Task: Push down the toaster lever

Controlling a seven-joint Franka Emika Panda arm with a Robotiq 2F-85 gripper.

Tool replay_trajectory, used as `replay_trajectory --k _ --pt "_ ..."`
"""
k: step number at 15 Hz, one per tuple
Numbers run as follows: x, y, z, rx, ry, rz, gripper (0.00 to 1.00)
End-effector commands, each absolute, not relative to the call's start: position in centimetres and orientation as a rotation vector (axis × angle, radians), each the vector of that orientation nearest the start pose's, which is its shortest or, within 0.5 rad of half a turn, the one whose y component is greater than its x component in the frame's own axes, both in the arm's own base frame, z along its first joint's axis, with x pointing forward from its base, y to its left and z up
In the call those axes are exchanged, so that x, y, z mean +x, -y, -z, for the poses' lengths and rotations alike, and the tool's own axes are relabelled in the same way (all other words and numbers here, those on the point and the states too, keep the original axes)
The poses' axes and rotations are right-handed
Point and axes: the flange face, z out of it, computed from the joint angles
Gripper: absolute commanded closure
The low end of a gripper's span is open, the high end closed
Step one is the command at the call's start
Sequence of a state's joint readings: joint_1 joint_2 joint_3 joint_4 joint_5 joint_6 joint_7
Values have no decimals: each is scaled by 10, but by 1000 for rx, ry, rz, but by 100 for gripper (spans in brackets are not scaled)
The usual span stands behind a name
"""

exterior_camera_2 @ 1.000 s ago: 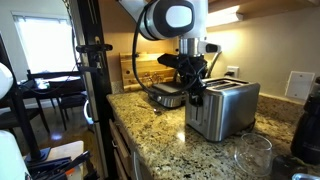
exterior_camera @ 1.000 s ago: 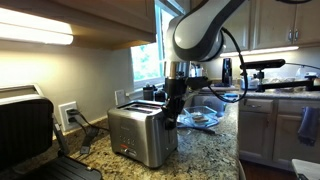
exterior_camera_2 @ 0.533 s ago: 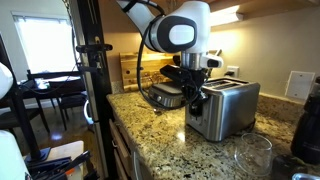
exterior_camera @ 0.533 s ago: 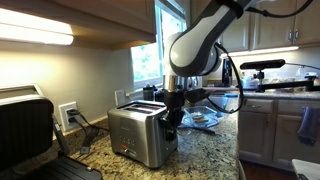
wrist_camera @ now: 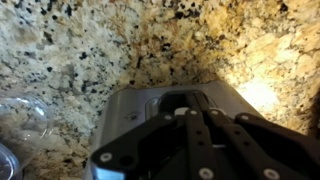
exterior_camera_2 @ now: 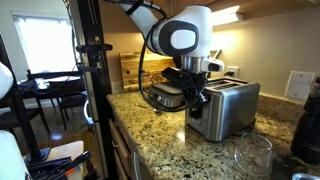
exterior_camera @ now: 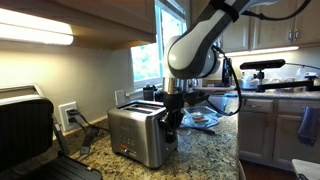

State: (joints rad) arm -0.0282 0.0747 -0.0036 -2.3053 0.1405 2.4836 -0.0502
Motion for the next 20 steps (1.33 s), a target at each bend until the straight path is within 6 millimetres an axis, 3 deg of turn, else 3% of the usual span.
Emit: replay_trajectory --k 1,3,10,11,13,20 --pt "532 13 -339 -3030 -111 147 99" --pt "534 10 -355 -3033 -106 138 99" --pt "521 -1 -441 -3050 -37 145 99" --pt "519 0 -449 -3057 -42 149 74" --pt "511 -1 -460 -3064 -34 121 69" --pt "487 3 -462 -3068 -51 -4 23"
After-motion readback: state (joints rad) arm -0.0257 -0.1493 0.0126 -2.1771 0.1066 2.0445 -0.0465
